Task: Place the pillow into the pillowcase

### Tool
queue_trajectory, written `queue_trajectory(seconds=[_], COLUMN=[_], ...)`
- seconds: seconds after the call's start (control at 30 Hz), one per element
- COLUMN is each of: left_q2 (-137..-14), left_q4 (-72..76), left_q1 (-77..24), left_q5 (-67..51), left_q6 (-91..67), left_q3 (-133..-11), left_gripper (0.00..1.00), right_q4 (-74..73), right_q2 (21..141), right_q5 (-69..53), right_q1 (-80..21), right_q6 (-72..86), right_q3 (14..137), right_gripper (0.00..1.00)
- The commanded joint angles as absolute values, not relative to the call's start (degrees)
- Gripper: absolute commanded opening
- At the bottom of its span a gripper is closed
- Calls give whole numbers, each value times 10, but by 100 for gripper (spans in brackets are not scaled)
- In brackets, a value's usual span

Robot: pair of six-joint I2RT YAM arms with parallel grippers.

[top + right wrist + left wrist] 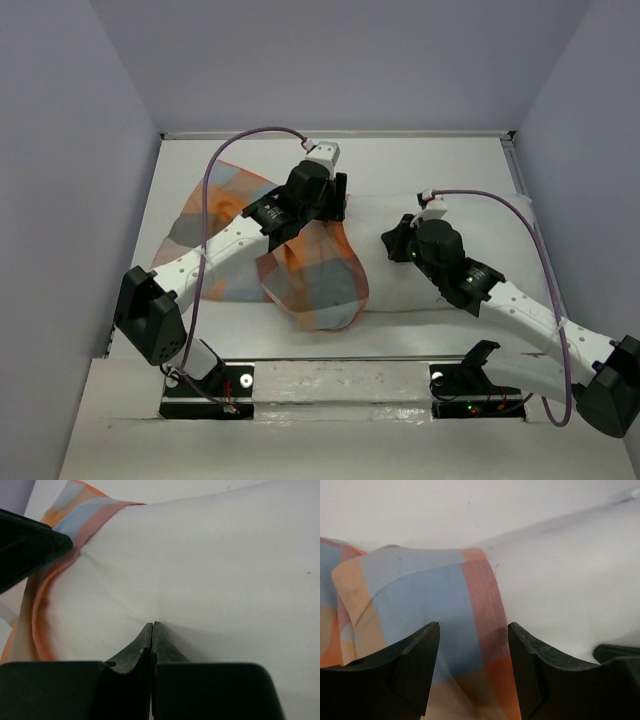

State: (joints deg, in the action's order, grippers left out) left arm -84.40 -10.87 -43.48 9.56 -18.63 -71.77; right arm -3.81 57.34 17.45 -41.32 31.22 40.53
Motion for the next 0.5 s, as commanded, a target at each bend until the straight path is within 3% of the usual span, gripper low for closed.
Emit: queue_trajectory(seconds=[0.0, 0.1, 0.13, 0.23, 0.47], left_q2=[-871, -896, -901, -915, -969], left_q4=[-119, -128, -128, -127, -174], left_q1=[-434, -434, -434, -435, -435], left_q5=[135, 136, 130, 106, 106], left_q6=[-136, -127, -126, -125, -98], left_q3=[-804, -823, -826, -837, -881], left_gripper=[67, 63, 63, 62, 58], right_q4=[-104, -117, -120, -127, -127], right_q2=[565, 565, 567, 579, 601], right_q5=[221, 232, 236, 232, 233], right_q1=[-416, -416, -416, -410, -393], right_q6=[254, 241, 236, 228, 208], right_q3=[450, 459, 462, 475, 511], right_gripper=[6, 25, 36, 49, 54])
